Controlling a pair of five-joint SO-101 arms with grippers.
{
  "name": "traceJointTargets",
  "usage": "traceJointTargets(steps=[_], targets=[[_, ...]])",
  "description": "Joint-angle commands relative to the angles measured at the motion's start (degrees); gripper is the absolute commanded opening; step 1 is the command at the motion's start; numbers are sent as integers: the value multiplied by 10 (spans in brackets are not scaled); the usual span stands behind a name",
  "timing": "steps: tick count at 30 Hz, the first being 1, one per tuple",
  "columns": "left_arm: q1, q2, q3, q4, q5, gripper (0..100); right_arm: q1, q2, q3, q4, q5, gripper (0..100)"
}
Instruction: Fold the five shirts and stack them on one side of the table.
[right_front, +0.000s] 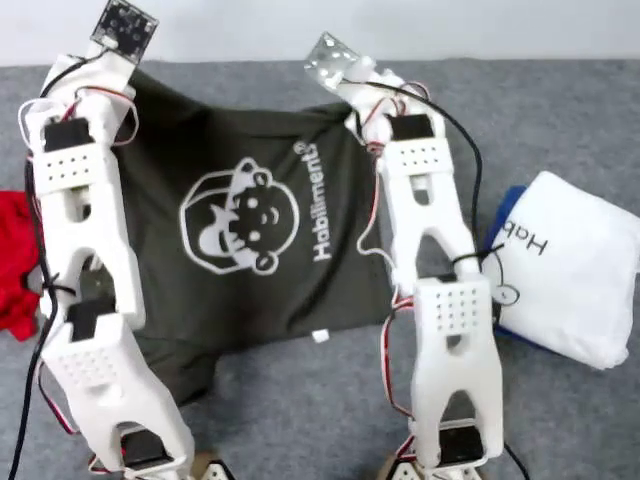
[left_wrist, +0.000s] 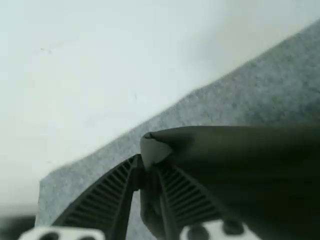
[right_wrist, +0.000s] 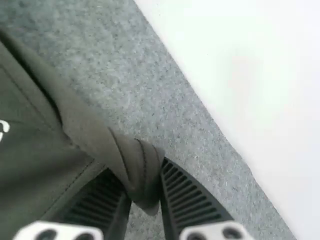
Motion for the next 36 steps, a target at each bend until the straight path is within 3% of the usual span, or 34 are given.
traceJointTargets(steps=[1, 8, 14, 20, 27, 36], targets=[[11, -7, -62, 120, -5, 5, -10, 14, -119, 82, 5, 10], [12, -7, -120, 365, -6, 5, -14, 39, -229, 287, 5, 10], [18, -7, -125, 537, -58, 5, -15, 35, -250, 423, 4, 10], [5, -86, -32, 535, -49, 5, -15, 35, -269, 535, 4, 10], [10, -288, 242, 535, -75, 5, -10, -14, -222, 535, -6, 10], [-68, -491, 476, 535, -113, 5, -15, -262, 158, 532, 24, 10]])
